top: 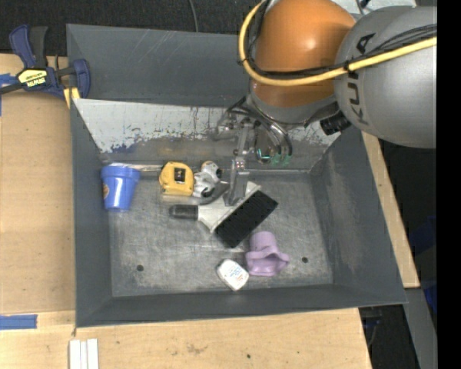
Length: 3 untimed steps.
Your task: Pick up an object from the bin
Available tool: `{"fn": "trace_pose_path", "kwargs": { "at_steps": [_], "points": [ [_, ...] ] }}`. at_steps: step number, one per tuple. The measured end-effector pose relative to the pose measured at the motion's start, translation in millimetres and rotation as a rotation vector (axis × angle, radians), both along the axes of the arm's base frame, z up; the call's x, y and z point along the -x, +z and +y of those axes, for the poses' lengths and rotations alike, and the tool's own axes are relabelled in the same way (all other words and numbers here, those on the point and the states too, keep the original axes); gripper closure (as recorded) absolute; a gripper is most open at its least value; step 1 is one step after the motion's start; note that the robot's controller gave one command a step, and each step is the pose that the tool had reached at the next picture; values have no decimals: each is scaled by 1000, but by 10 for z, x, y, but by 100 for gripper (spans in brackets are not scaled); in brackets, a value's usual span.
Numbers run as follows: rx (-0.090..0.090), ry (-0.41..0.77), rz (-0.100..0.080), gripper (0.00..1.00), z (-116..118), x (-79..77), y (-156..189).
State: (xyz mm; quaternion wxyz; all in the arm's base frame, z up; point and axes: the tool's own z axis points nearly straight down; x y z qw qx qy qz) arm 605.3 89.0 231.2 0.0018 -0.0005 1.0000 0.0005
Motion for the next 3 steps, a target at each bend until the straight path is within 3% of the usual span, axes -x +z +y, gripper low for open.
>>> {"fn": "trace_pose_path", "kwargs": {
  "at_steps": [1,2,3],
  "points": [
    [-1,-13,-4,0,104,48,-619],
    [-1,-120,-3,0,88,-4,-1280],
    [-3,-120,-13,100,240,-42,-1558]
  ]
}}
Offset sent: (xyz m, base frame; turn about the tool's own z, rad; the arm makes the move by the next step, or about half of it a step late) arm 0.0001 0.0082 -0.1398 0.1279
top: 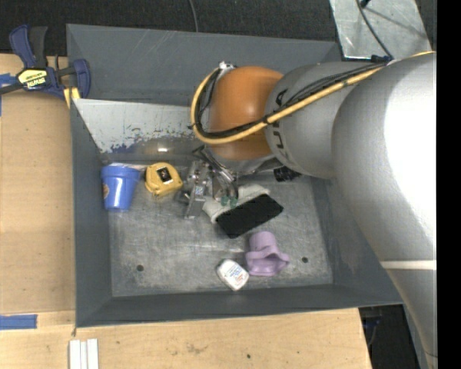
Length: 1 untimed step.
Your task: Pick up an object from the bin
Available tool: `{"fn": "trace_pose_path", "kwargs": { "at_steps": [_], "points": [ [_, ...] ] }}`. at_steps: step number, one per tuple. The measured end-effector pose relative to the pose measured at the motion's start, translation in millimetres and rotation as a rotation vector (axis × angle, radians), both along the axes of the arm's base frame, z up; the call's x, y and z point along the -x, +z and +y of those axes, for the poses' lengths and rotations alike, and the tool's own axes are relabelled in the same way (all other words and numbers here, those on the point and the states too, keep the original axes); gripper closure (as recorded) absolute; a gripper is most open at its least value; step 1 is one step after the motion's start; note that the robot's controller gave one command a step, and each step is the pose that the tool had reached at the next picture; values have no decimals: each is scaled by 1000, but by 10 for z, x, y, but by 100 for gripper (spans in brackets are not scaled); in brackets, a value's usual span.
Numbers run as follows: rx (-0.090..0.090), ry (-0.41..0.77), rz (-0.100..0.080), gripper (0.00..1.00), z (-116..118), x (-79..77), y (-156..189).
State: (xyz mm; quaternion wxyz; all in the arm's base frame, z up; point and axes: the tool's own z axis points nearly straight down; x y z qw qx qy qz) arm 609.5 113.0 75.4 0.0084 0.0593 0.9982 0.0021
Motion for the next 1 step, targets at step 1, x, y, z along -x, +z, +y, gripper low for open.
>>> {"fn": "trace_pose_path", "kwargs": {
  "at_steps": [1],
  "points": [
    [0,0,0,100,0,0,0]
  ]
}}
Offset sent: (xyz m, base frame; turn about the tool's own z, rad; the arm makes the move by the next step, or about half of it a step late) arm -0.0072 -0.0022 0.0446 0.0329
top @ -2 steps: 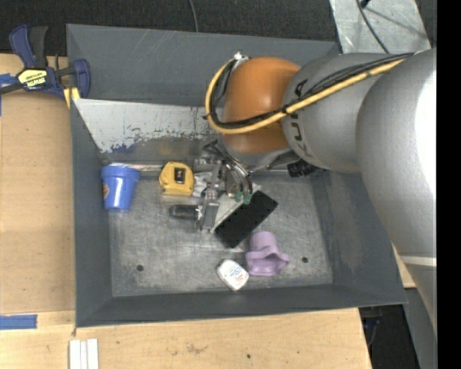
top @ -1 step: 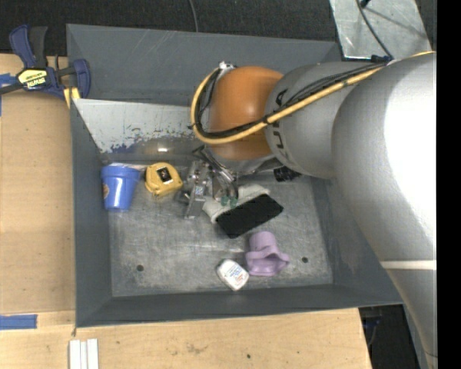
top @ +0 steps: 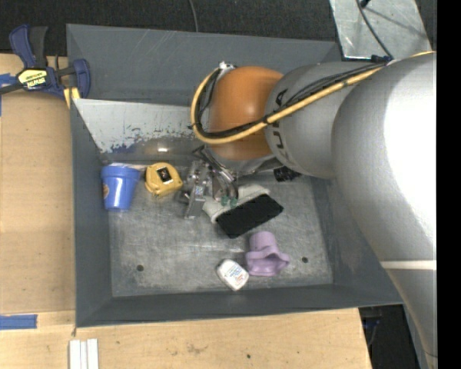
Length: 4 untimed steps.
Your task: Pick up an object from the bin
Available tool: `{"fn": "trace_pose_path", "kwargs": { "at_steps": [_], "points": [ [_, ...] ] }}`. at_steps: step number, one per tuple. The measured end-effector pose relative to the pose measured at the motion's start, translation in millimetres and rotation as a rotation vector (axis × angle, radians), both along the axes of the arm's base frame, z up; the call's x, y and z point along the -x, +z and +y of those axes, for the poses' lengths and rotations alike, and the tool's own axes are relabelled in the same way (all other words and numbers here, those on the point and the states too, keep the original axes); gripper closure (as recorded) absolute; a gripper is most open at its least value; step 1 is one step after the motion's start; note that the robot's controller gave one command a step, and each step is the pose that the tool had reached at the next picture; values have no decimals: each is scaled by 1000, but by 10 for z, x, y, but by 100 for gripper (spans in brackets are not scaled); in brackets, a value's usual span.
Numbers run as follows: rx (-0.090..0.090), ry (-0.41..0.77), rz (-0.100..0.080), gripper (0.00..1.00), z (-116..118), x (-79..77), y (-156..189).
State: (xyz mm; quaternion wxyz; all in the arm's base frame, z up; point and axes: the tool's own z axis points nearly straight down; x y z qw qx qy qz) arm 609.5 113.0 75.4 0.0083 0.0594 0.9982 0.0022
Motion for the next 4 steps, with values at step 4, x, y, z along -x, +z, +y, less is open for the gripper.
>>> {"fn": "trace_pose_path", "kwargs": {
  "at_steps": [4],
  "points": [
    [3,-51,19,100,-103,23,560]
  ]
}}
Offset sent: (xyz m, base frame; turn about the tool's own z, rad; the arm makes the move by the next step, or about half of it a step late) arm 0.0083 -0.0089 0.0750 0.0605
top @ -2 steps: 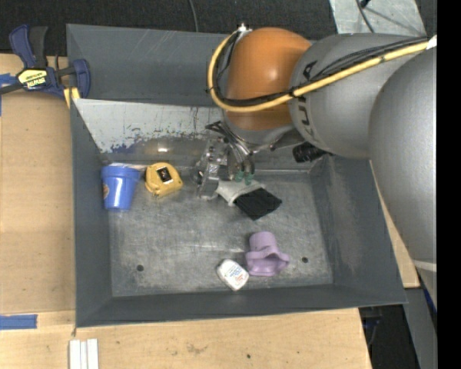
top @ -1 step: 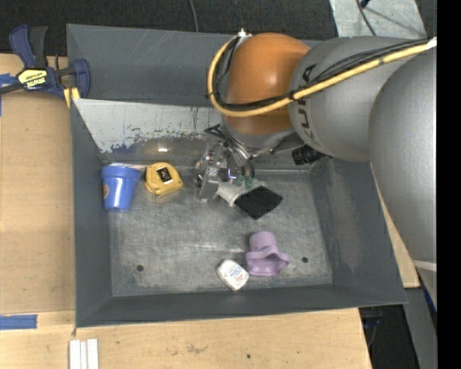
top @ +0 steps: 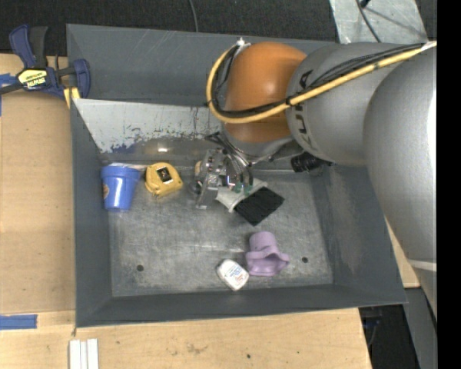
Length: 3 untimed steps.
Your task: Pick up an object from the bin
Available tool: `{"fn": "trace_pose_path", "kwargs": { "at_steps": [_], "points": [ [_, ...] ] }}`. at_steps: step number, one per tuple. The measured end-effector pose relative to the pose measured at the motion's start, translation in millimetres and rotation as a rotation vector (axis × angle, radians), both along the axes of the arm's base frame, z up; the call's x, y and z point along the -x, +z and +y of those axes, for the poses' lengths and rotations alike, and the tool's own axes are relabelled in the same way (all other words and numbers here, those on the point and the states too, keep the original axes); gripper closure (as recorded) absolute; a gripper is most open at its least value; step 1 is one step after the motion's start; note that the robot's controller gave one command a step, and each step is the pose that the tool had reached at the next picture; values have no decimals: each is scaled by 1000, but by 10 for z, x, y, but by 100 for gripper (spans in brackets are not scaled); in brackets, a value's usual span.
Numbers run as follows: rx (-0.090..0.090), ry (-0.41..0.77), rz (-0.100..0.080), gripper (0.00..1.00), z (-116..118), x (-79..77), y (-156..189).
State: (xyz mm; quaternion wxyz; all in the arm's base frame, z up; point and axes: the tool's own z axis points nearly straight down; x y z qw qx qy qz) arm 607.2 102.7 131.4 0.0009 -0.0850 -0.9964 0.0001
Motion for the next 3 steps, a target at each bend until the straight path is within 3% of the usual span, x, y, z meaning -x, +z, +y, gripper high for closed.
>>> {"fn": "trace_pose_path", "kwargs": {
  "at_steps": [2,3],
  "points": [
    [0,19,0,100,-193,31,71],
    [2,-134,-2,100,35,118,107]
  ]
}}
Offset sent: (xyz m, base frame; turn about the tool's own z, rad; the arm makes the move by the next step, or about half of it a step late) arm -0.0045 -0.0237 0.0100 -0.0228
